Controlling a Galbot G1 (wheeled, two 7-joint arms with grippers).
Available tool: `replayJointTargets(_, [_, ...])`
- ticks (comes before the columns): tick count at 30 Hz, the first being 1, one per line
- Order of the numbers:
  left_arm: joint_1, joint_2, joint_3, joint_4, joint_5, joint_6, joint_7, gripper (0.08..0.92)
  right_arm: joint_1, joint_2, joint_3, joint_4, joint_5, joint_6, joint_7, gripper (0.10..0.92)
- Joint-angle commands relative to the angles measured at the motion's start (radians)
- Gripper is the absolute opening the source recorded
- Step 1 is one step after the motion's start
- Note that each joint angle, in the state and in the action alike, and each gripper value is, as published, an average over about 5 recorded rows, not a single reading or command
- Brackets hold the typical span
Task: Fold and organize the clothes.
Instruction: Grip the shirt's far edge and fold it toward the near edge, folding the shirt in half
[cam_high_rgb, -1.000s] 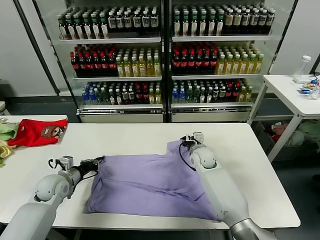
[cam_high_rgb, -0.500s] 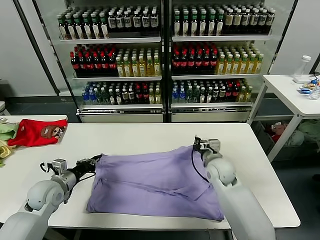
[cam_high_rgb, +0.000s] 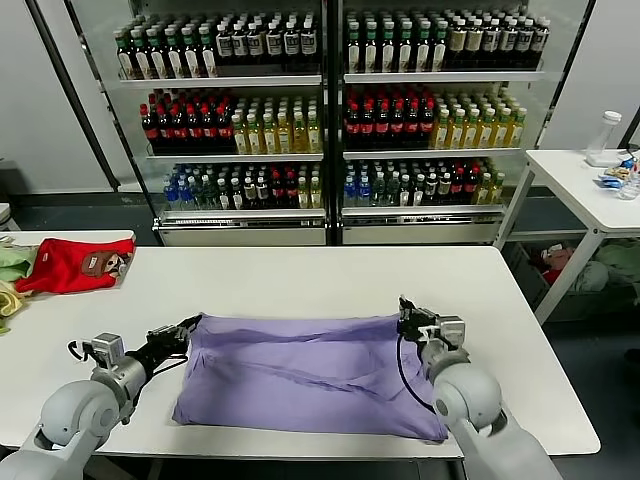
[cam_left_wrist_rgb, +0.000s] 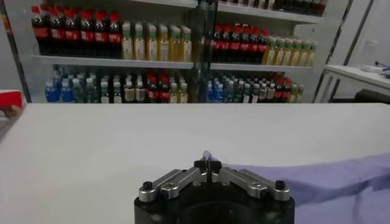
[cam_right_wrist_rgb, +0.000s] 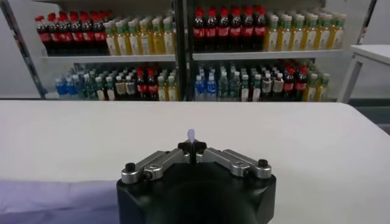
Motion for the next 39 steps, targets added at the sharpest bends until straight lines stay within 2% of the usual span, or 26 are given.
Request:
replayJointTargets(1, [0.105,0.004,-0.035,-0.072,-0.009,-0.011,-0.003,0.082,-0.110,-0.016,0.026,0.110,0.005,-0.004,0.008,0.116])
replayJointTargets(12, [0.259,0.013,-0.129,-0.178,0.013,0.092,0.000,0.082,-0.157,-0.017,0.044,0.115,-0.056,0.001,0.012,0.116])
replayJointTargets(24, [0.320,0.036,-0.181,-0.250,0.007,0.112,-0.011,0.082,-0.204,-0.023,0.059,0.172,-0.058,-0.004,0.026,0.116])
replayJointTargets(33, [0.341,0.034,-0.165,-0.255,0.012,0.119,-0.031,0.082,-0.230,-0.018,0.056,0.143,-0.059,-0.003,0.023,0.116])
replayJointTargets(39, [0.347,0.036,-0.177,-0.256,0.011,0.117,-0.033,0.082,-0.245,-0.020,0.072,0.178,-0.058,-0.004,0.024,0.116])
